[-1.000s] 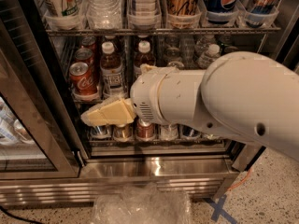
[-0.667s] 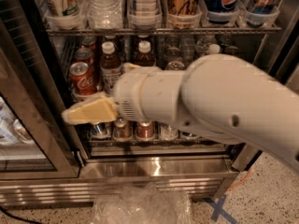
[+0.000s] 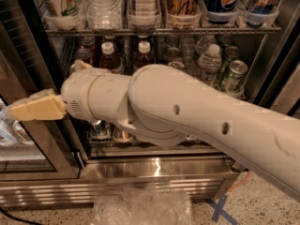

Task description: Pick 7up can from top shelf of fridge

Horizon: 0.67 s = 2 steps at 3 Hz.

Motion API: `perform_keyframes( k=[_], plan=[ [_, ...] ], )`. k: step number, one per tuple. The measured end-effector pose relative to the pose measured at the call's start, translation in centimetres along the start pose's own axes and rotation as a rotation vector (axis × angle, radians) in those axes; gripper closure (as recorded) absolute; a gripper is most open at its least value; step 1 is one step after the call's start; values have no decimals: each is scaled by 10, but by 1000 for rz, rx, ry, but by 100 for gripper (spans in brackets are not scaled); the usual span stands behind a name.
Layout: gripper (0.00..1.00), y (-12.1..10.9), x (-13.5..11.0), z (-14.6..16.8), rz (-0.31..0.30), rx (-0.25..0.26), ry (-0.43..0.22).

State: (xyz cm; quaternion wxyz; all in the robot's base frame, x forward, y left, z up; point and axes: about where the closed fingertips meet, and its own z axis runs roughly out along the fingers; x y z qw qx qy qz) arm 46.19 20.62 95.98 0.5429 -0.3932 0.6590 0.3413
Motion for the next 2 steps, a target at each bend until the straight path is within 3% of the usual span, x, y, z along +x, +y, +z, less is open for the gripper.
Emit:
perform_keyframes(
  k=[1,2],
  plan=[
    [0,28,-17,24,35,-5,-57],
    [0,28,-17,24,35,-5,-57]
  ],
)
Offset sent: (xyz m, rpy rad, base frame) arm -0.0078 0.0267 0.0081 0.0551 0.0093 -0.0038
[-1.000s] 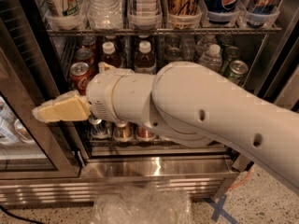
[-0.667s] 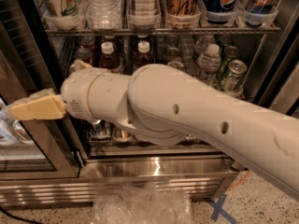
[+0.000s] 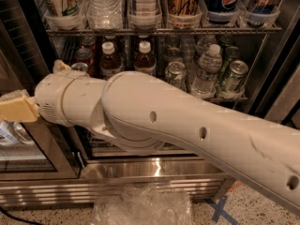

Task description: Pick 7up can from top shelf of fridge

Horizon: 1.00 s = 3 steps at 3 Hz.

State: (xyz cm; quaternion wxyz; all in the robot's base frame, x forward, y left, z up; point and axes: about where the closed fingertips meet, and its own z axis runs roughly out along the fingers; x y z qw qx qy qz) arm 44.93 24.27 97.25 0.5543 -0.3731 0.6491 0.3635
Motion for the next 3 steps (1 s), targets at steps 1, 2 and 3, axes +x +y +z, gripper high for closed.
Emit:
perform_keyframes(
  k=[1,2,3],
  plan=[
    [0,5,-1,16,21,-21,-52],
    [0,31,6,42,126,-58,-112],
    [0,83,-3,55,186,-84,-165]
  ],
)
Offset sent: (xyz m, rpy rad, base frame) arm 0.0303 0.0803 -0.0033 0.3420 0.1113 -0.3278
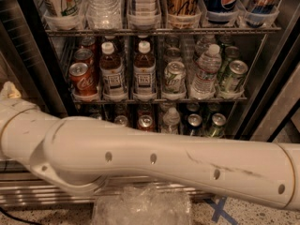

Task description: Pick 7up can from top shelf of fridge

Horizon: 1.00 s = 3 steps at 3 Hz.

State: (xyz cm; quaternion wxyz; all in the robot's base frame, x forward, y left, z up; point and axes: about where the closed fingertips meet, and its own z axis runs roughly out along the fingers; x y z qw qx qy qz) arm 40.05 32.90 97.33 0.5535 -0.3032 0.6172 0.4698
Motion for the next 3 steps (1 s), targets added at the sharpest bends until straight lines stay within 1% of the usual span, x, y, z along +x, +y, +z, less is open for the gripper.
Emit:
perform_keyframes(
  k=[1,2,3],
  plan=[
    [0,16,-3,-2,12,131,-7],
    [0,-9,-18,-22,-9,383,-17],
    [0,-47,-39,-57,-50,630,-77]
  ],
)
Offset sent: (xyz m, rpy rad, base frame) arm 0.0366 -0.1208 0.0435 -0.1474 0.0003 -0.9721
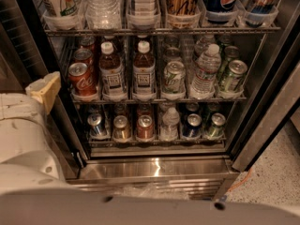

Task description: Pick 7up can from top shelf of fridge

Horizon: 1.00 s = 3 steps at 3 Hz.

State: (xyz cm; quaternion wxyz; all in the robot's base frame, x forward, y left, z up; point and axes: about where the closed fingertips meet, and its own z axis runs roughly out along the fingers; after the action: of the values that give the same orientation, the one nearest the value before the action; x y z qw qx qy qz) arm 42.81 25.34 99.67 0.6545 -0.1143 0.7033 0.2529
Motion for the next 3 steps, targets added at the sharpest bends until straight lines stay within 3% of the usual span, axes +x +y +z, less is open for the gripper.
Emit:
perform_keyframes(
  k=[1,2,3],
  plan=[
    [0,-5,-6,-2,-11,37,-22],
    [0,-5,-6,-2,-12,37,-22],
    [0,-14,-11,-2,-82,83,-15]
  ],
)
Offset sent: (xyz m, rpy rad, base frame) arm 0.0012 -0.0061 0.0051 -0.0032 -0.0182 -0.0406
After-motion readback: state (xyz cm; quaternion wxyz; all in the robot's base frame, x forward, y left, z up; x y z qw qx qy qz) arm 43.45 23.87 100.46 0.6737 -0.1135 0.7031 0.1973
